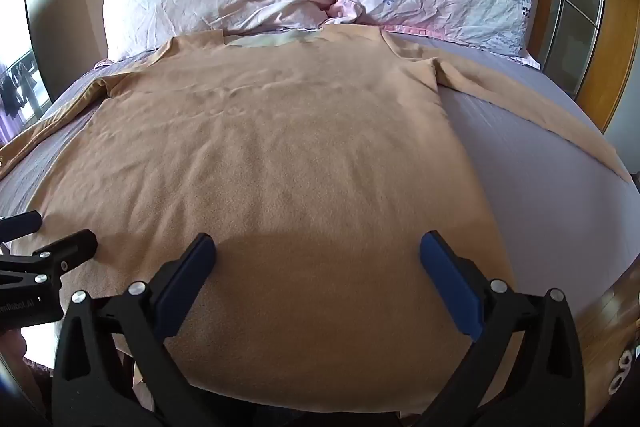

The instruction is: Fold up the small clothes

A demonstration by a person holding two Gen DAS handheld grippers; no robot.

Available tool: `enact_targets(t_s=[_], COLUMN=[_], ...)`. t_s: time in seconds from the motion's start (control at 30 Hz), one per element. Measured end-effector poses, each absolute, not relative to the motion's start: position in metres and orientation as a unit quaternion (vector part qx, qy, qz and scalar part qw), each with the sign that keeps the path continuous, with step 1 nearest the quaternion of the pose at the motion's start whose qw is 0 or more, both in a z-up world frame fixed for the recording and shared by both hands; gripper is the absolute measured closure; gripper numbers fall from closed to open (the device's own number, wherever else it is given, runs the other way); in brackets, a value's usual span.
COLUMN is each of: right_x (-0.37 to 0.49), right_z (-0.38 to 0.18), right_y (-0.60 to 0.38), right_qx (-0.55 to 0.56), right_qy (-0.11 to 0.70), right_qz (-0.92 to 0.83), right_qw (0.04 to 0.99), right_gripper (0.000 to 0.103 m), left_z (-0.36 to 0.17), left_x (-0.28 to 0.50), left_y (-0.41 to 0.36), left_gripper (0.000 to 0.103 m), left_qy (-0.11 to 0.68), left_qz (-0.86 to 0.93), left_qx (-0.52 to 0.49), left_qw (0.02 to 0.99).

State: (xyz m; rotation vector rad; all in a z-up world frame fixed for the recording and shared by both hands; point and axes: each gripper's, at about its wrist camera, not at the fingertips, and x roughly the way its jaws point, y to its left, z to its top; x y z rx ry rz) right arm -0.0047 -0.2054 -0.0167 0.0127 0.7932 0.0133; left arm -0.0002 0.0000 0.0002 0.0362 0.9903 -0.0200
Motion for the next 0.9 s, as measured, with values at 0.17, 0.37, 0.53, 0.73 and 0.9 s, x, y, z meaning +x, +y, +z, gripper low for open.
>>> enact_targets(t_s=[0.17,0.37,0.53,0.73,0.9], right_x=[-0.0048,-0.0052,-0.0054,-0.0059,-0.0063], right_z=[-0.0168,-0.0170,-0.0168,-0.0167,-0.0167], right_y=[-0.2053,-0.2048,-0.2048,-0.2050,-0.2051], right_qx=[0.006,0.006,0.006,0.006,0.006], right_qy=[0.386,0.386,0.386,0.385,0.385], right_qz=[0.007,0.006,0.006,0.006,0.006], right_qw=[0.922,0.922,0.923,0.923,0.923], right_gripper=[0.002,0.002,0.002,0.002,0.002], left_z=[0.0003,0.0003,0.0004,0.0004,0.0005], left_x=[-0.0001,-0.0002,-0.0002,-0.0003,-0.0003], left_y=[0.0000,0.0000,0.0000,0.0000,0.0000], left_gripper=[0.001,0.001,0.001,0.001,0.001], left_qy=[0.475,0.474,0.473,0.472,0.472], left_qz=[-0.009,-0.009,-0.009,-0.009,-0.009], left_qx=[0.017,0.017,0.017,0.018,0.018], left_qw=[0.880,0.881,0.881,0.881,0.881])
